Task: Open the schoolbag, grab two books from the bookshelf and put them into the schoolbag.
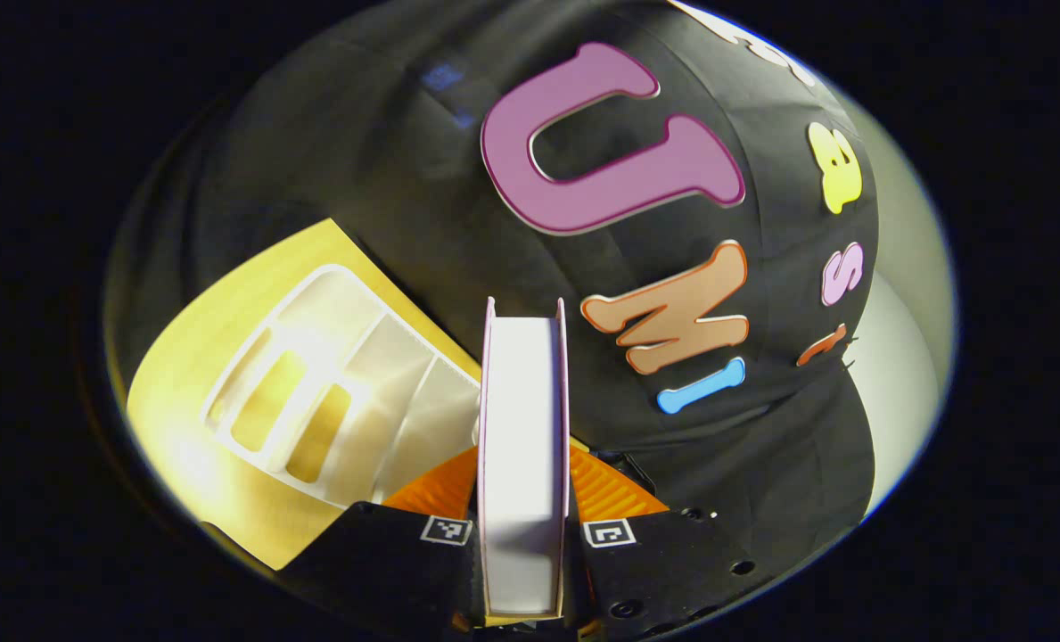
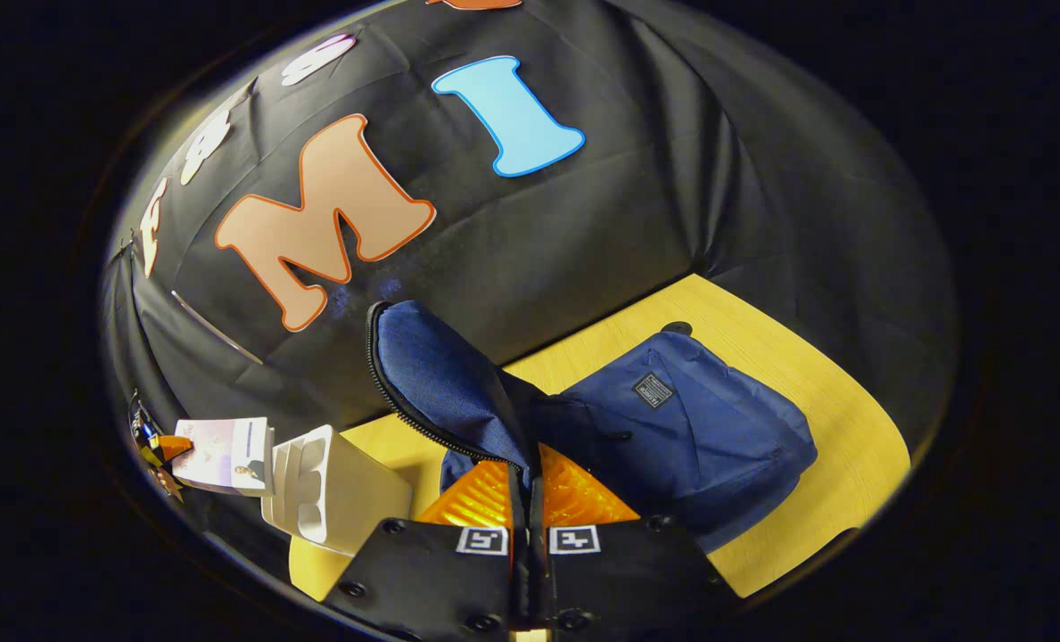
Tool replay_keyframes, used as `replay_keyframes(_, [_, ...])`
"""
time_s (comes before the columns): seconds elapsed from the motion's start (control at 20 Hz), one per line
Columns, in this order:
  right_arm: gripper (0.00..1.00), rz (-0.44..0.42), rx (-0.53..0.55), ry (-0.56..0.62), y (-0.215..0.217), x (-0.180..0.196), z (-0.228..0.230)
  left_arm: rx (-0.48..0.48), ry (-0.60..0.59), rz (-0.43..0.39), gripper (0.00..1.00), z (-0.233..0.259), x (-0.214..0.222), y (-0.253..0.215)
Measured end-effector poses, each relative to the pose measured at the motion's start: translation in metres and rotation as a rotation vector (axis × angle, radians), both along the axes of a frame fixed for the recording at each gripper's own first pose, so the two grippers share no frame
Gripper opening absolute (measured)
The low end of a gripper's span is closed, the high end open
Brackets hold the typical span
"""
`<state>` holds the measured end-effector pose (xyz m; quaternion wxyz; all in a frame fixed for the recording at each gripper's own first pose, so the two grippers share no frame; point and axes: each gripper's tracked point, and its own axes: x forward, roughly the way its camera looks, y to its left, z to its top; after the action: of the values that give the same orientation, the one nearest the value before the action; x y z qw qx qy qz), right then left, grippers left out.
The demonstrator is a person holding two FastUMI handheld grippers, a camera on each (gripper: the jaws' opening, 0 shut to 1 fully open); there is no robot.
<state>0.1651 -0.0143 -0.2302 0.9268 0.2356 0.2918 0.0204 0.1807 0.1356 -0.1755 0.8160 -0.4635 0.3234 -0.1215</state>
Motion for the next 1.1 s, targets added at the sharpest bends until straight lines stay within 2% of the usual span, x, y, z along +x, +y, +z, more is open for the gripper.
replay_keyframes(0.2, [0.02,-0.006,0.009,0.0,-0.002,0.0,0.001,-0.074,0.017,-0.052,0.31,-0.012,0.016,-0.06])
replay_keyframes(0.6, [0.02,-0.015,0.032,-0.009,-0.007,-0.002,0.003,-0.116,0.078,-0.148,0.31,-0.047,0.031,-0.156])
replay_keyframes(1.0, [0.03,-0.015,0.052,-0.018,-0.01,-0.003,0.005,-0.125,0.146,-0.202,0.33,-0.079,0.034,-0.214])
replay_keyframes(1.1, [0.02,-0.01,0.054,-0.02,-0.01,-0.003,0.005,-0.128,0.166,-0.203,0.31,-0.089,0.034,-0.223])
